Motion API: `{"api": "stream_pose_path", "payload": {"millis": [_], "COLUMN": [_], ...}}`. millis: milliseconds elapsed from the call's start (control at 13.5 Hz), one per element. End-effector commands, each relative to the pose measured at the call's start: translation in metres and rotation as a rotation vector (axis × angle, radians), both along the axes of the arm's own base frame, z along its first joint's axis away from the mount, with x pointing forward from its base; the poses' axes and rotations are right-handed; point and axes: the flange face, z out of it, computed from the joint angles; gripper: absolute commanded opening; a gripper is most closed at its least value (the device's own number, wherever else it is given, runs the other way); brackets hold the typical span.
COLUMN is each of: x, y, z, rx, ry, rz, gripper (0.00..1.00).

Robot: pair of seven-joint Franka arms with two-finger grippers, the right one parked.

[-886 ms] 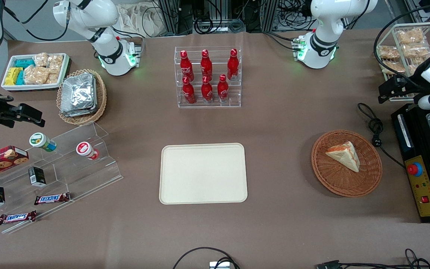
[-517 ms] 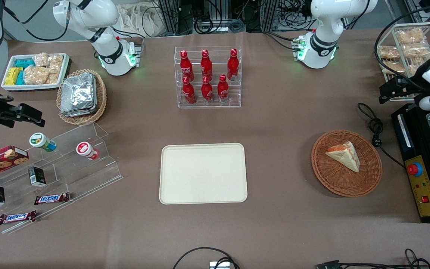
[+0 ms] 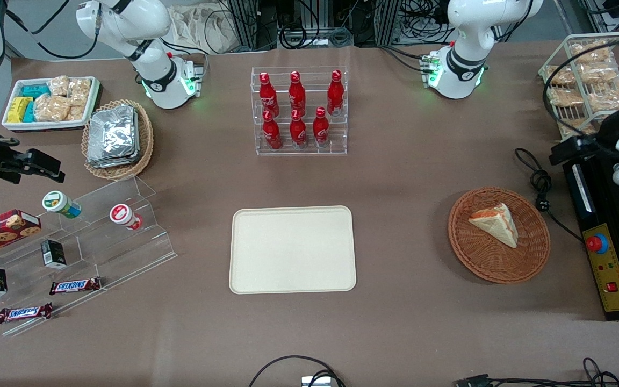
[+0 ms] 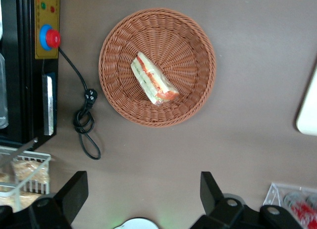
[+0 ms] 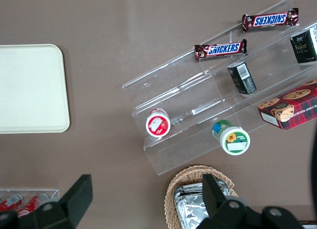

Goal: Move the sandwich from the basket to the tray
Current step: 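Move the left gripper over the wicker basket holding the sandwich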

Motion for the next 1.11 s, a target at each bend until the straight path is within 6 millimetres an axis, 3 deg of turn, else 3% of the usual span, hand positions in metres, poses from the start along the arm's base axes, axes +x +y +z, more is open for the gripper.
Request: {"api": "stream_pose_path", "payload": {"millis": [0, 295, 812, 1034], "x": [-0.006, -0.008, -0.025, -0.026], "y": [0.009, 0.007, 0.007, 0.007], "z": [-0.031, -0.080, -0.170, -0.194], "rx": [0.028, 0.047, 0.052, 0.051], "ry": [-0.020, -0.063, -0.106, -0.121], "rz": [0.124, 0.299, 0.453, 0.532], "gripper": [1.00, 1.00, 1.00, 1.00]}}
